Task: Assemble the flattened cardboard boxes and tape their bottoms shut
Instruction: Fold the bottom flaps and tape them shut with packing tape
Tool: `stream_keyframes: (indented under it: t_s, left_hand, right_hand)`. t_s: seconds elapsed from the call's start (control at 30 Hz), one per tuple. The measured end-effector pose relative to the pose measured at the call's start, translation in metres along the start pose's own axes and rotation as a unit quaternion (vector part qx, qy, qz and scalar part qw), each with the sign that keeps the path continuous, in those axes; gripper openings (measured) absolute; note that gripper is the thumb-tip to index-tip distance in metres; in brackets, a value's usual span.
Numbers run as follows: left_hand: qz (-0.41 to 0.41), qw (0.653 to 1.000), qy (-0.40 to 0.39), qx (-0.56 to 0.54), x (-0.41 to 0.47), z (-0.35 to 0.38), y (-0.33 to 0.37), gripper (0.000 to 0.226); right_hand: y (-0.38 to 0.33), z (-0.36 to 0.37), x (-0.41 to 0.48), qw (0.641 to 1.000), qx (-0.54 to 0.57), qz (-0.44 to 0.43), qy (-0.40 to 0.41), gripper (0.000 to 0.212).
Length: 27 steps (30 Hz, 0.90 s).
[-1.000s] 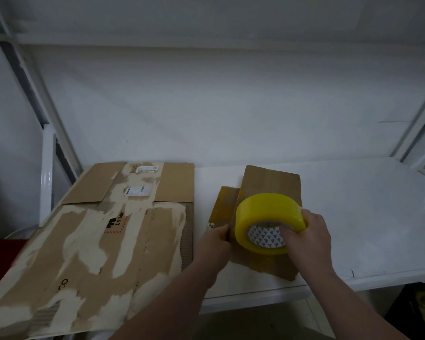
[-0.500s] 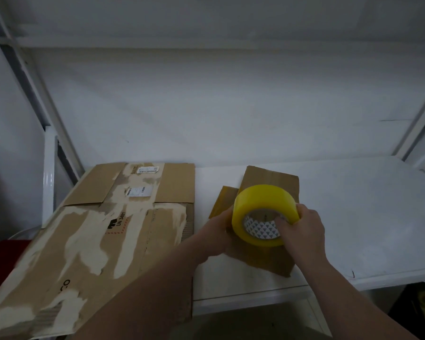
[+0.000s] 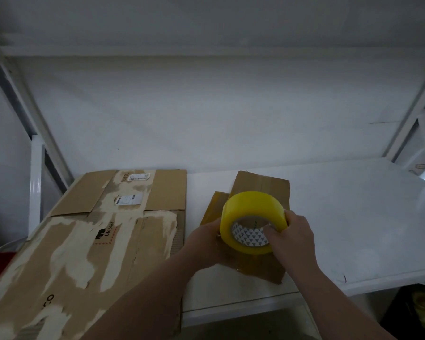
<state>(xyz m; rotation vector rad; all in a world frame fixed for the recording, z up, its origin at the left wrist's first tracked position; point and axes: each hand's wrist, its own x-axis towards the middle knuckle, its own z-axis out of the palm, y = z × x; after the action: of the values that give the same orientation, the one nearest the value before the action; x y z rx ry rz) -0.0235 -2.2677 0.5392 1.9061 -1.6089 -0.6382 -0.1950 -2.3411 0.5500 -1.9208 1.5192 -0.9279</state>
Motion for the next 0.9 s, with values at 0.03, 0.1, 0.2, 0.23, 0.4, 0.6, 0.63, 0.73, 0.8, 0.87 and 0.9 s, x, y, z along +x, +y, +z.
stream_keyframes:
  t_s: [0.03, 0.1, 0.2, 0.23, 0.4, 0.6, 0.63, 0.73, 0.8, 0.87, 0.9]
  left_hand:
    - [-0.004, 1.0, 0.023, 0.005, 0.0, 0.002, 0.002, 0.054]
    - [-0.011, 0.998, 0.054, 0.024, 0.0, 0.005, 0.005, 0.039]
    - [-0.035, 0.996, 0.053, 0.067, 0.001, 0.003, 0.011, 0.023]
    - [-0.039, 0.995, 0.046, 0.085, 0.002, 0.002, 0.011, 0.021]
    - [-0.029, 0.988, 0.025, 0.15, 0.007, 0.005, 0.006, 0.032]
    - [-0.029, 0.983, 0.009, 0.181, 0.013, 0.012, -0.005, 0.071]
    - [-0.028, 0.981, 0.014, 0.193, 0.014, 0.013, -0.005, 0.071]
    - [-0.027, 0.974, 0.024, 0.222, 0.014, 0.016, -0.003, 0.071]
    - [-0.023, 0.968, 0.018, 0.25, 0.014, 0.016, -0.002, 0.07]
    - [-0.017, 0.96, 0.013, 0.279, 0.013, 0.017, 0.002, 0.069]
    - [-0.014, 0.956, 0.014, 0.292, 0.012, 0.017, 0.005, 0.068]
  right_hand:
    - [0.0, 0.0, 0.0, 1.0, 0.0, -0.001, 0.0, 0.037]
    - [0.002, 0.001, 0.001, 1.0, 0.003, 0.0, -0.001, 0.038]
    - [0.001, 0.002, 0.001, 1.0, 0.002, -0.001, 0.002, 0.037]
    - [0.0, 0.002, 0.001, 1.0, 0.0, -0.004, 0.003, 0.037]
    - [-0.013, -0.022, 0.0, 0.993, -0.076, -0.09, 0.003, 0.056]
    - [0.005, -0.095, 0.013, 0.964, -0.243, -0.109, -0.016, 0.061]
    - [0.008, -0.101, 0.013, 0.954, -0.271, -0.123, -0.032, 0.062]
    - [0.009, -0.105, 0.011, 0.93, -0.328, -0.154, -0.061, 0.062]
    - [0.007, -0.106, 0.011, 0.921, -0.348, -0.164, -0.06, 0.06]
    - [0.007, -0.108, 0.011, 0.909, -0.377, -0.167, -0.06, 0.057]
    - [0.009, -0.109, 0.01, 0.901, -0.395, -0.169, -0.065, 0.056]
